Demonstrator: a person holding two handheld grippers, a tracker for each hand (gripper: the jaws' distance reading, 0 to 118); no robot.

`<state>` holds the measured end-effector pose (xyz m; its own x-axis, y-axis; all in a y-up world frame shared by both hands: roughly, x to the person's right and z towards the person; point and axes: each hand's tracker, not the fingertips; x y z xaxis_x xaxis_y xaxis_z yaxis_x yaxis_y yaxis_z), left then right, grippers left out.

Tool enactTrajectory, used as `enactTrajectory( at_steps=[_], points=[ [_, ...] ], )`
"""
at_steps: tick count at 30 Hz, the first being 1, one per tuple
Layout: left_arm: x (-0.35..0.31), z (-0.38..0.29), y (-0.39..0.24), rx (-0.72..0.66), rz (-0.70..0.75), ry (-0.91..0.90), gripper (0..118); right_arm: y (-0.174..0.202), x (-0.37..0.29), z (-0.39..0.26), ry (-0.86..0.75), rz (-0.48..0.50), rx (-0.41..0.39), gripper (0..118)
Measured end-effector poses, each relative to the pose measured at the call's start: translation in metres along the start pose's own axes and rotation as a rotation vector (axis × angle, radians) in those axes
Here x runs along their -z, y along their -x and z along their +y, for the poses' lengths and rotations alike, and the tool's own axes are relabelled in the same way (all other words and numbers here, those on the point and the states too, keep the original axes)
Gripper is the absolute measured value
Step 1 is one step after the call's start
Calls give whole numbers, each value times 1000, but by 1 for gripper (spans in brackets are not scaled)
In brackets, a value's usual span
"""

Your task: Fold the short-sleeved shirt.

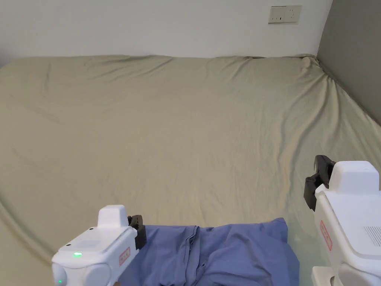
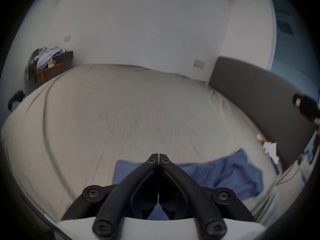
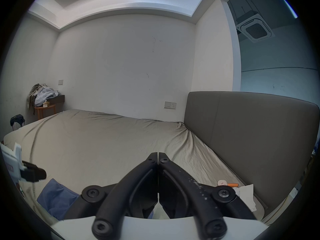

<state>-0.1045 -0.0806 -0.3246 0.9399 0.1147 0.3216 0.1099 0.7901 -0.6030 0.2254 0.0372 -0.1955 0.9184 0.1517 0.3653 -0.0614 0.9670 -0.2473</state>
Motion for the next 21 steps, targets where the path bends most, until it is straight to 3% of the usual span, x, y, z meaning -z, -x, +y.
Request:
enactTrajectory(
  at_steps=[14,21],
  points=[
    [59,-55,-79,83,-173,210,0,-13,4,-7,29,-17,1,2],
    [61,-58,-88,121,-144,227,0,-18,0,-6,25,-32,8,2]
  ],
)
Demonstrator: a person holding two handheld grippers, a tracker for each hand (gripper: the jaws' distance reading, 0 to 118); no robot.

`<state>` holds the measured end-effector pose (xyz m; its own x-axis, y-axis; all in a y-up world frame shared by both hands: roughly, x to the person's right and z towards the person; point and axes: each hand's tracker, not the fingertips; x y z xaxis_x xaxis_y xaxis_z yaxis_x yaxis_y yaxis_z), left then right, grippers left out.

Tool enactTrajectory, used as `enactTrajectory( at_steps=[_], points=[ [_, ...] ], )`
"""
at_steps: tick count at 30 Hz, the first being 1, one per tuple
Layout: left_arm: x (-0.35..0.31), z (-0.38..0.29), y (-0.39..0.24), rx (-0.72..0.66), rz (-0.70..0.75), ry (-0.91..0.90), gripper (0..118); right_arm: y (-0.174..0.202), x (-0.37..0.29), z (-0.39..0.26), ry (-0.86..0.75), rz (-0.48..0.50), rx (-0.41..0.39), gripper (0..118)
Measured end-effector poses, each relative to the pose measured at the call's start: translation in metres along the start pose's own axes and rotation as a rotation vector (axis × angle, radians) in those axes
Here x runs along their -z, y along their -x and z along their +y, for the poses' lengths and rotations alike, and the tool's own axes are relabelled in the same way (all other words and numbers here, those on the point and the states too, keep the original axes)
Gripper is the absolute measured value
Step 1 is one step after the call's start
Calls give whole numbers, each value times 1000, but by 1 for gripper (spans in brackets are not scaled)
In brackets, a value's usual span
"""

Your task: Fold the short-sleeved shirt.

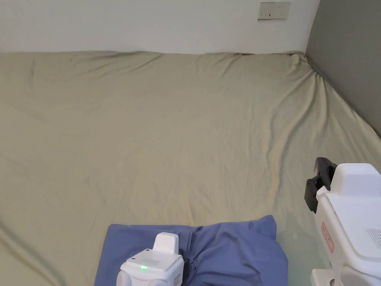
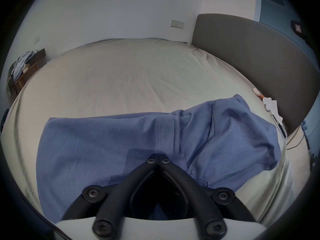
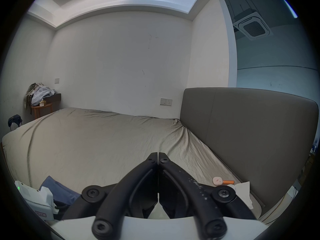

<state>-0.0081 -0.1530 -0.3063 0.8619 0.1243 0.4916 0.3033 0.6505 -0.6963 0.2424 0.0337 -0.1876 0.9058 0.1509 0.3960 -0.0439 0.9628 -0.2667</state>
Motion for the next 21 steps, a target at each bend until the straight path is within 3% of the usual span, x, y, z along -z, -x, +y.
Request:
enactTrajectory(
  at_steps=[7,12,14,15,16,17,18,21],
  points=[
    [-67,33,60,-173,-130,-143,0,6,-1,6,-10,14,-7,2],
    [-97,42,136,-386,-279,-99,3,16,1,9,-15,31,-17,2],
    [-97,40,163,-459,-316,-41,26,19,2,10,-15,38,-20,2],
    [-95,37,176,-492,-329,-13,52,21,2,10,-14,41,-22,2],
    [-92,34,186,-507,-332,33,87,23,3,9,-12,44,-23,2],
    [-90,31,193,-522,-316,56,106,25,3,9,-10,46,-25,2],
    [-89,27,196,-524,-305,45,113,26,4,8,-7,50,-27,2],
    [-77,17,212,-535,-287,68,113,30,6,7,3,59,-33,2]
  ],
)
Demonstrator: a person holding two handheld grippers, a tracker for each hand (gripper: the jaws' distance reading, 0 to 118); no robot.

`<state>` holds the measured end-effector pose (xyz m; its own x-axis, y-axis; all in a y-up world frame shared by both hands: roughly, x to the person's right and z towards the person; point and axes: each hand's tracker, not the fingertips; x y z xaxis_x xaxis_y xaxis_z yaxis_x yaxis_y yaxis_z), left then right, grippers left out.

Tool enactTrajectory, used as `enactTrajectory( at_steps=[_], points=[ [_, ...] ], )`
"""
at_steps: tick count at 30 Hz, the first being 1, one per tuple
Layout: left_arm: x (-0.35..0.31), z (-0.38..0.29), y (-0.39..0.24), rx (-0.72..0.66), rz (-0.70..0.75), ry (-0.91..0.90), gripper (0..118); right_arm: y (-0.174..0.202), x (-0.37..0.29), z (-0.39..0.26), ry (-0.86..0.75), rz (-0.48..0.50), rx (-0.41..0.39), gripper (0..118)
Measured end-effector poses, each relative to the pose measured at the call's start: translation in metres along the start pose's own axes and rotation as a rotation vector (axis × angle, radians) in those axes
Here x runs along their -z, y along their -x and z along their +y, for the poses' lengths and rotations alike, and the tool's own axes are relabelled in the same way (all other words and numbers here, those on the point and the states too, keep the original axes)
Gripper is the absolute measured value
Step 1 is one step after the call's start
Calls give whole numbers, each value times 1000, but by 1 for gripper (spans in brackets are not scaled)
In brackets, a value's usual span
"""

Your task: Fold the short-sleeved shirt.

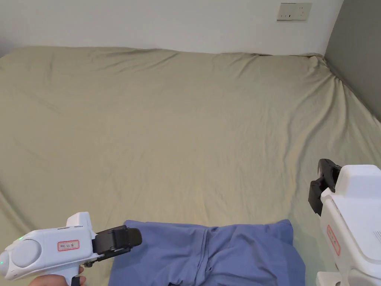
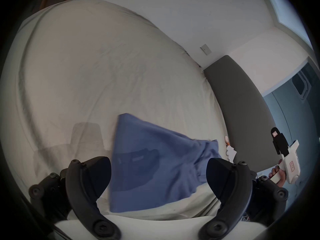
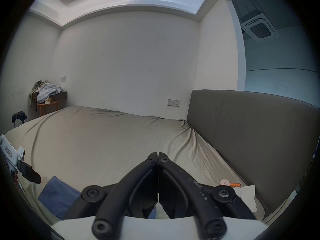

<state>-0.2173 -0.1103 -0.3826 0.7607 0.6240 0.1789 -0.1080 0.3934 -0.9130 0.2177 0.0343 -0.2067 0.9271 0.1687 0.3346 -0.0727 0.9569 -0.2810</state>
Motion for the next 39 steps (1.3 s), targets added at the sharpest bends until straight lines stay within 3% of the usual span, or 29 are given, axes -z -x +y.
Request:
enactTrajectory(
  at_steps=[3,4,7,10,13,23,27,30,35,39],
  points=[
    [16,-2,18,-26,-25,79,112,3,3,-1,11,2,-5,2],
    [23,-2,27,-32,-18,77,106,4,4,-2,17,0,-9,2],
    [37,-3,42,-32,-46,82,68,4,4,-3,24,-2,-16,2],
    [44,-6,38,-30,-46,81,50,4,6,-5,32,-5,-21,2],
    [47,-7,31,-6,-36,80,14,4,7,-6,40,-7,-15,2],
    [-10,-8,32,10,54,-44,7,7,8,1,22,9,-13,2],
    [-53,-3,39,46,204,-126,6,11,7,3,8,29,-11,2],
    [-74,-1,27,63,239,-169,7,13,7,4,3,42,-10,2],
    [-70,-9,-55,289,311,-188,7,14,4,4,-3,53,-9,2],
    [-41,-17,-130,442,271,-131,7,8,2,5,-11,49,7,2]
  ],
)
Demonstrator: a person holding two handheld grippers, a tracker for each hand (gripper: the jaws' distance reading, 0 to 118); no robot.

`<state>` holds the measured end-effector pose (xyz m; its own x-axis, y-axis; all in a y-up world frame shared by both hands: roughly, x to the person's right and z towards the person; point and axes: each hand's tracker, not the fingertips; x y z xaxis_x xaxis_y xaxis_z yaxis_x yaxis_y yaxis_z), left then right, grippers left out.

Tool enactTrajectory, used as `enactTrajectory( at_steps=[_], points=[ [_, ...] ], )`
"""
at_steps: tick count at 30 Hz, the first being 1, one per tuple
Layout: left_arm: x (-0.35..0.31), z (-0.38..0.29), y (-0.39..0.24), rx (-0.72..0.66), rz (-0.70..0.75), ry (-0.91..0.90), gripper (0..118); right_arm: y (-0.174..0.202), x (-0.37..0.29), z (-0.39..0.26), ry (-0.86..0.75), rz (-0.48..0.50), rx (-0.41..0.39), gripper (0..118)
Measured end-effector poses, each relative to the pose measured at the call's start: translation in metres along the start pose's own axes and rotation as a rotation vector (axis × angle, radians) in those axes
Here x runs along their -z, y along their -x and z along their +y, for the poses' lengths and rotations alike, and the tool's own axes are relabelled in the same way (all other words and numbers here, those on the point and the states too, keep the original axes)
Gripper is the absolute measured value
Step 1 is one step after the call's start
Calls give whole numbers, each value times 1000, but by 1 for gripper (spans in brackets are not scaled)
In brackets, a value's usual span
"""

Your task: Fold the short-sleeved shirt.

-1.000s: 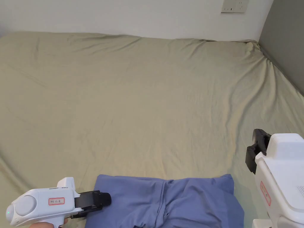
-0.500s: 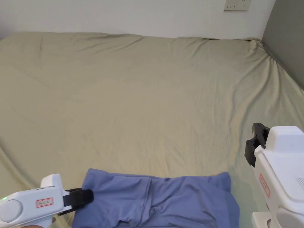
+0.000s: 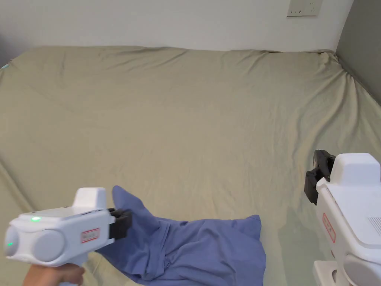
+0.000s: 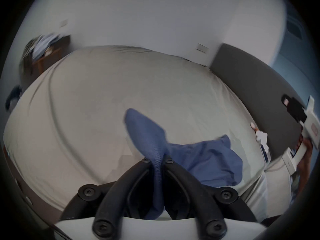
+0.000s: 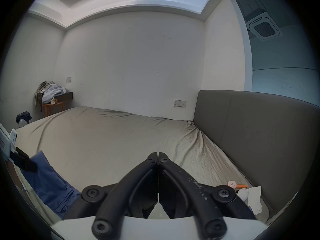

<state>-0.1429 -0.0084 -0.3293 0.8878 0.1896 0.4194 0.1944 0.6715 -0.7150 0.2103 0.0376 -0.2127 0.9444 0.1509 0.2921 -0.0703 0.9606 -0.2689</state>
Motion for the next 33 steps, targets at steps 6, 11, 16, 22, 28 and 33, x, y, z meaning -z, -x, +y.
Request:
enactTrajectory(
  at_steps=[6,11,16,22,28,33],
  points=[
    [52,4,-89,174,-124,86,7,-15,-5,-3,-3,-25,14,2],
    [100,-10,-150,241,-179,169,7,-30,-9,-7,3,-55,29,2],
    [136,-30,-180,242,-171,222,10,-44,-13,-13,14,-91,38,2],
    [126,-26,-179,104,-340,176,118,-51,-15,-16,27,-113,50,2],
    [81,-8,-152,34,-313,-87,116,-49,-16,-13,17,-111,52,2],
    [49,-2,-121,-9,-204,-304,45,-44,-16,-10,7,-100,49,2]
  ],
)
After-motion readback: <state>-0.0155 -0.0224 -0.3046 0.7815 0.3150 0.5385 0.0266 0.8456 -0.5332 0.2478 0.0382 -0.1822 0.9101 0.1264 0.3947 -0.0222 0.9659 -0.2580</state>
